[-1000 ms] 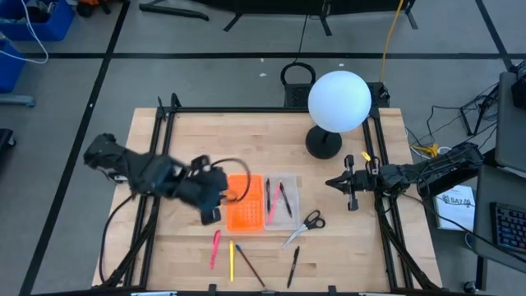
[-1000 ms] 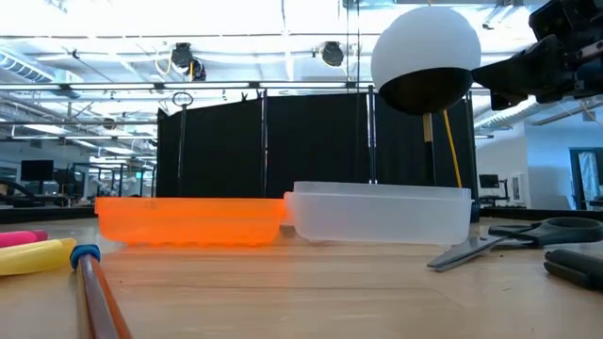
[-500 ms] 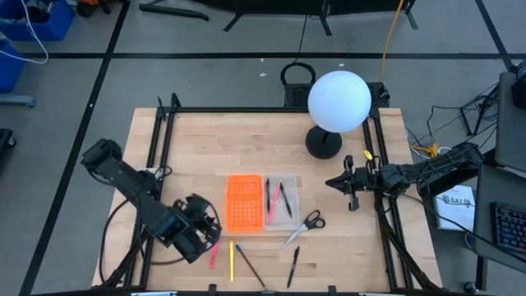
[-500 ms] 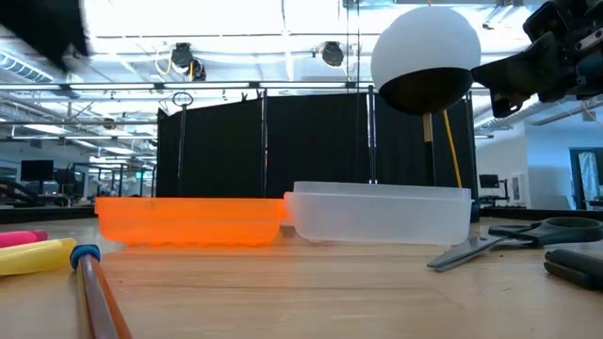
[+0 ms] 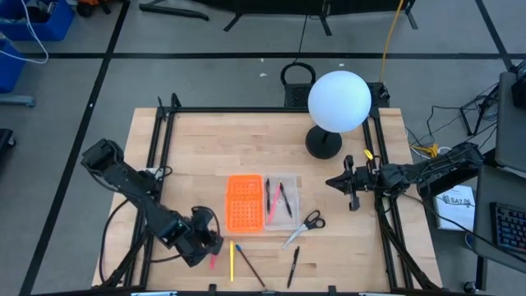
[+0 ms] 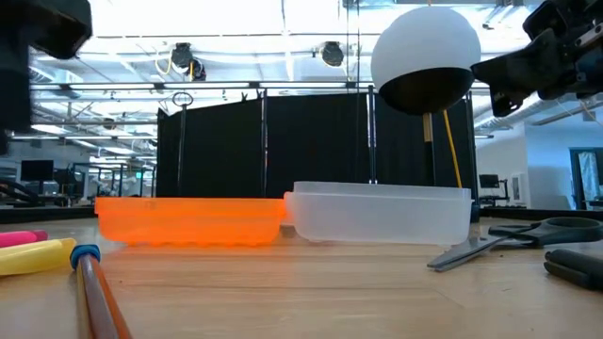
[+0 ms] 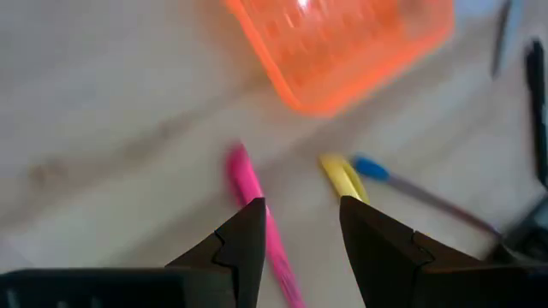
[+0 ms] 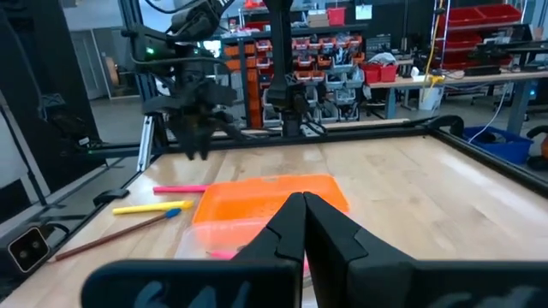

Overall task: Pick & place school supplies into a supply box
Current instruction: Put the pink highlighter into the orange supply box

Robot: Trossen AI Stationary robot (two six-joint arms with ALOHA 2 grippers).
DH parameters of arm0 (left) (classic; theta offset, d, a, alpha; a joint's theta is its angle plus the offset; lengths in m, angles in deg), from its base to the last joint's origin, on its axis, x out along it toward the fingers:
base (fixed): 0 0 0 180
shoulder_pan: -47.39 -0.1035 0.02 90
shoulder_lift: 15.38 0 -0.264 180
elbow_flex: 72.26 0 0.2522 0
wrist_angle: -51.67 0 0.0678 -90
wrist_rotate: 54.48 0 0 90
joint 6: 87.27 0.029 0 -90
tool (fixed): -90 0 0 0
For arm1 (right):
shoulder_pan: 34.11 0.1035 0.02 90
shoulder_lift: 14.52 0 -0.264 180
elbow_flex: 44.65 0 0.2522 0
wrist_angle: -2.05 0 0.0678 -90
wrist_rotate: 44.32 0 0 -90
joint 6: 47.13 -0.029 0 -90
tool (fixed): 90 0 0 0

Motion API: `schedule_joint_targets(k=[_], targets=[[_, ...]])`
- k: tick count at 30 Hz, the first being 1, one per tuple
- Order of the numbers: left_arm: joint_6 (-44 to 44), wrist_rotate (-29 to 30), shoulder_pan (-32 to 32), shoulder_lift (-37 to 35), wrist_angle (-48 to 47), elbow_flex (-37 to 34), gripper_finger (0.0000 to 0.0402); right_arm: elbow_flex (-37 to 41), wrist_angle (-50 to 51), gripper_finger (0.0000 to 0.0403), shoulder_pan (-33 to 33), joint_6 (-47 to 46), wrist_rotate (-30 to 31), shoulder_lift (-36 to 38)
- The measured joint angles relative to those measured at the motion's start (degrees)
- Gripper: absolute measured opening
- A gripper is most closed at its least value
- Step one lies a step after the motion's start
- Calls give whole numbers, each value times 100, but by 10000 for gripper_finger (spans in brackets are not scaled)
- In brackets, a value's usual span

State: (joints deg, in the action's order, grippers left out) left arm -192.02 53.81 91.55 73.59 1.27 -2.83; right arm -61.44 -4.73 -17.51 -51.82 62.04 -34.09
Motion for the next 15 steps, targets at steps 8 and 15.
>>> schedule_joint_targets(k=[8, 15], targets=[[-659, -1560, 175, 676, -949, 1107, 157, 2, -170, 0, -2, 392, 2, 0], [-475, -2026, -19, 1551, -1980, 2400, 157, 2, -199, 0, -1, 404, 2, 2]])
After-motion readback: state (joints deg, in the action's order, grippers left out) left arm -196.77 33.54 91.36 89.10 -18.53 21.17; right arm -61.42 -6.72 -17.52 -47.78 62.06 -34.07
